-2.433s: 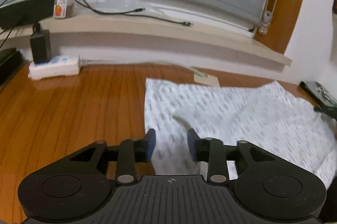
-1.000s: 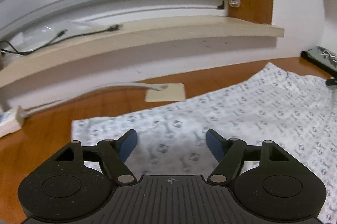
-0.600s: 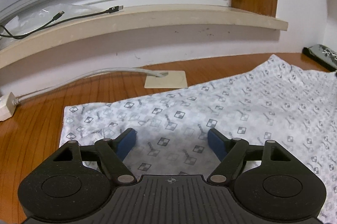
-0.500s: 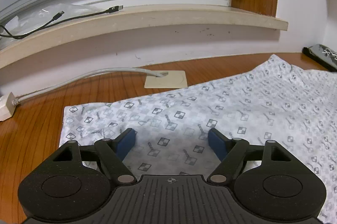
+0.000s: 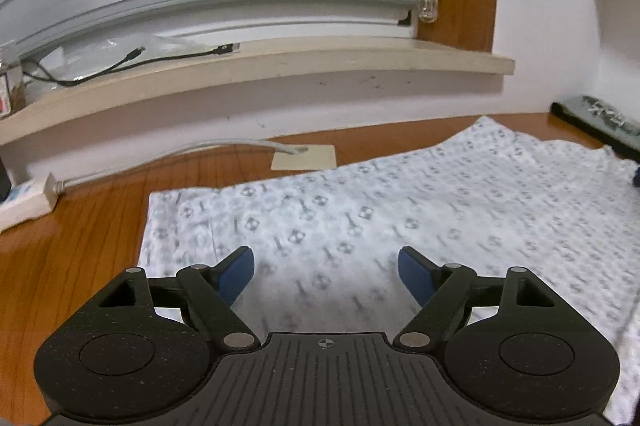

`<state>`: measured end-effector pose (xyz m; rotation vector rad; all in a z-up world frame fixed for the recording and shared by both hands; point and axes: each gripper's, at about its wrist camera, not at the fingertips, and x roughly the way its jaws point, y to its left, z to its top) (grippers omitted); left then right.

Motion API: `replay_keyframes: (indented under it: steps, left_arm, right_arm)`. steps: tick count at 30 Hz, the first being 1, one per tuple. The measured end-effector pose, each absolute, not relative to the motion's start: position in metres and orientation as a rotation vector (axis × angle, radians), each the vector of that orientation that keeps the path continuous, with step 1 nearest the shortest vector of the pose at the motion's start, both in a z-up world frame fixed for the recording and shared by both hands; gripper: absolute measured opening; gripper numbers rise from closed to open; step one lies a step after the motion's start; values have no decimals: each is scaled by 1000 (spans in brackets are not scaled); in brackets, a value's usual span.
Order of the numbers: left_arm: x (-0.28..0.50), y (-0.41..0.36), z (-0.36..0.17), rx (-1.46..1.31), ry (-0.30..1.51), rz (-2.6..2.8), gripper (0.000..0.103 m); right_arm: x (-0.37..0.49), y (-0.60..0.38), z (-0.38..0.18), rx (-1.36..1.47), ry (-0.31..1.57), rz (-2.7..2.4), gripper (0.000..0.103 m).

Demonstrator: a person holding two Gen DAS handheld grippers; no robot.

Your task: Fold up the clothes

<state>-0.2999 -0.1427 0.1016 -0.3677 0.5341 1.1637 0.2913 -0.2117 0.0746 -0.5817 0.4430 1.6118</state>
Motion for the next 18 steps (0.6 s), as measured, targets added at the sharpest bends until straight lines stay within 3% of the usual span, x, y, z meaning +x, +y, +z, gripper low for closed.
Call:
replay_keyframes:
  steps: [1,4,11,14,16,18]
  left_arm:
    - [-300,-146,101,-368,538,1159,82]
    - [-300,-148,94,-352,578,1168,83]
    - [-309,-143,85,-390,566,1170,83]
    - [-308,-148,88,-373,567,1183,83]
    - [-309,-151,88,-367,572,1186,83]
    - [-312,-154,87,-370,583,1179,83]
  right_arm:
    - [293,-211,74,-581,448,1601,39]
    - [301,-209,76,-562,437,1487,10]
    - [331,-215,82,-457,457,1404,17]
    - [316,-222,85,-425,468,1548,36]
    - [301,-224,81,-469,470,1624,38]
    - [285,-223,75,-539,465,1675,48]
